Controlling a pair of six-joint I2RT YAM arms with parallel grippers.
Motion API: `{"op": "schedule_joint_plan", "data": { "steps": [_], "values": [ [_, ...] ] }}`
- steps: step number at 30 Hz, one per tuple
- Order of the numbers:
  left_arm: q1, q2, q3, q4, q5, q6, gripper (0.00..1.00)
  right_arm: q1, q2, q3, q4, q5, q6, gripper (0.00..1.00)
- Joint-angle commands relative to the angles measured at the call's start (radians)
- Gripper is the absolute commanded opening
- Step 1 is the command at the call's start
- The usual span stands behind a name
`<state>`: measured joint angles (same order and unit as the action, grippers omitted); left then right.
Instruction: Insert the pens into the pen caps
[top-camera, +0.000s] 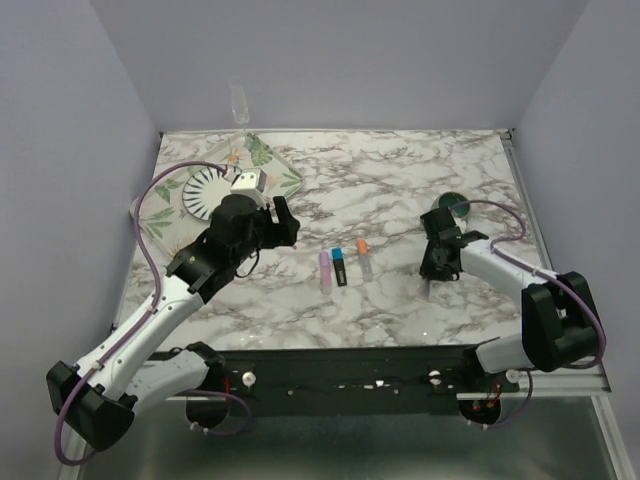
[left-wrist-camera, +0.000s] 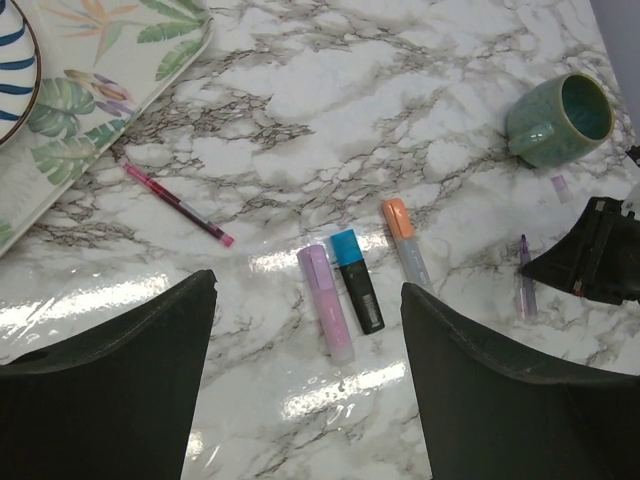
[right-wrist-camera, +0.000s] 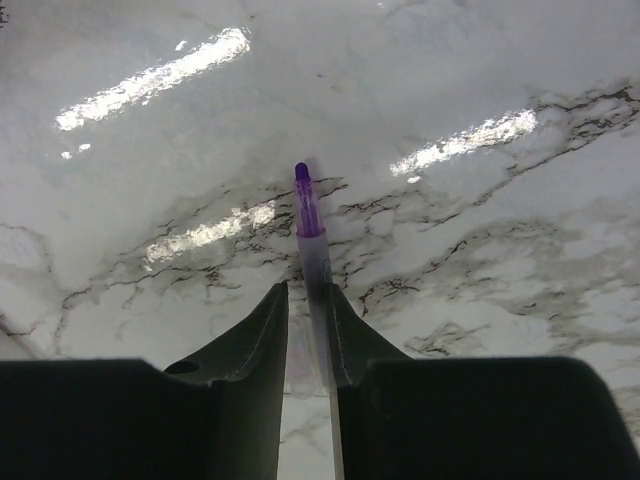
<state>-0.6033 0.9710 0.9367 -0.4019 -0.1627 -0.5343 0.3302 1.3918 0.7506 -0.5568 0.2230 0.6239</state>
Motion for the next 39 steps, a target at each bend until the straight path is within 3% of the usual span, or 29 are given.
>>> {"op": "schedule_joint_plan", "data": {
  "steps": [1, 11, 14, 18, 29, 35, 39],
  "values": [
    [0.004, -0.029, 0.002, -0.017, -0.038, 0.019, 0.84, -0.016, 0.062, 0.027, 0.04, -0.011, -0.03, 0.27],
    [0.004, -0.091, -0.012, 0.018, -0.061, 0.028, 0.84, -0.039, 0.122, 0.041, 0.043, -0.039, -0.047, 0.27],
    [0.004, -0.098, -0.012, 0.026, -0.055, 0.036, 0.84, -0.04, 0.121, 0.041, 0.047, -0.04, -0.052, 0.2],
    [0.004, -0.107, -0.012, 0.032, -0.038, 0.04, 0.84, -0.04, 0.115, 0.047, 0.048, -0.019, -0.069, 0.01],
    [0.004, -0.115, -0.018, 0.117, 0.189, 0.074, 0.83, -0.039, -0.046, 0.141, -0.057, -0.02, -0.085, 0.01],
    [0.004, -0.098, -0.029, 0.179, 0.296, 0.056, 0.83, -0.039, -0.239, 0.176, -0.048, -0.167, -0.061, 0.01],
    [0.005, -0.065, -0.032, 0.216, 0.383, 0.036, 0.83, -0.027, -0.376, 0.107, 0.104, -0.415, 0.006, 0.01]
  ]
}}
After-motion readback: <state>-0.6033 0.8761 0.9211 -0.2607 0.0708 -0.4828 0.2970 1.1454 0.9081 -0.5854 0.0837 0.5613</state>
